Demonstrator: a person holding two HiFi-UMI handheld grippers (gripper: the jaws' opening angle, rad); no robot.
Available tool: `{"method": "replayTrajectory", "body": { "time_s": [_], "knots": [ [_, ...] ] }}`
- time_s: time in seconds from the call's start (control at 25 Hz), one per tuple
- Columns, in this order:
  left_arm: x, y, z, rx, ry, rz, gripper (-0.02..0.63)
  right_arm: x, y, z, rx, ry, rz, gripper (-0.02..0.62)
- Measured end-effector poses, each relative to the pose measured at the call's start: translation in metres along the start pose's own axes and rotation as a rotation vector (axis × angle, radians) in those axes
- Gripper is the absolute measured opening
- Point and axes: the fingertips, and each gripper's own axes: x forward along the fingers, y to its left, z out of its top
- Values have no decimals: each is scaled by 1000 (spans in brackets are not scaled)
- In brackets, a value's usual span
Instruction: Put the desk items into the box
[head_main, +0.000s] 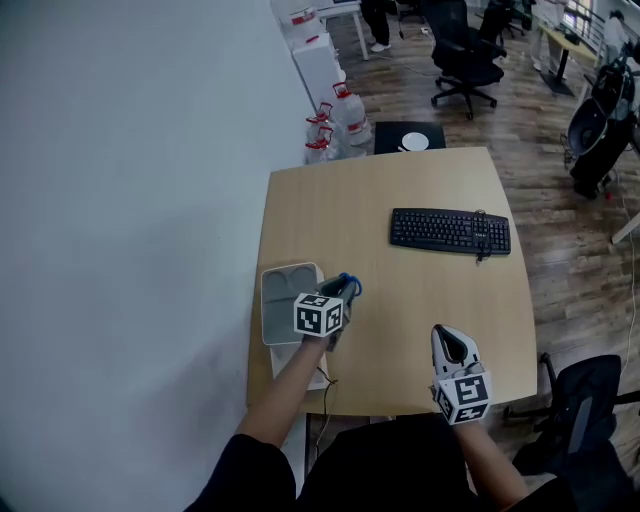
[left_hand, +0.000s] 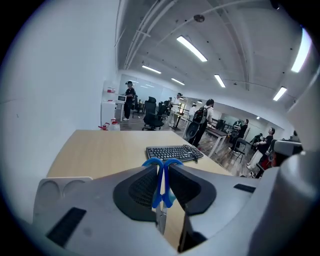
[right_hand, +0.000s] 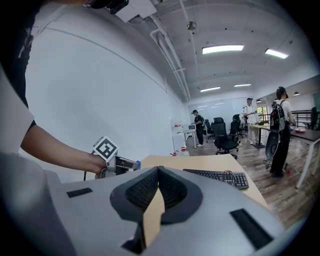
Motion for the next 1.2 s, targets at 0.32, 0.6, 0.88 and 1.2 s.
{"method": "replayTrajectory", "body": {
  "time_s": [0.32, 0.6, 0.88, 1.2],
  "knots": [
    [-54, -44, -4, 218, -3, -15, 75, -32, 73, -12, -38, 13, 84, 60],
    [-102, -43, -33, 181, -27, 15, 75, -50, 116, -31, -89, 35, 152, 60],
    [-156, -11, -73, 132, -20, 97, 75, -42, 132, -38, -102, 57, 176, 60],
    [-217, 36, -112, 20, -31, 204, 75, -29, 177, -43, -146, 81, 274, 60]
  ]
}}
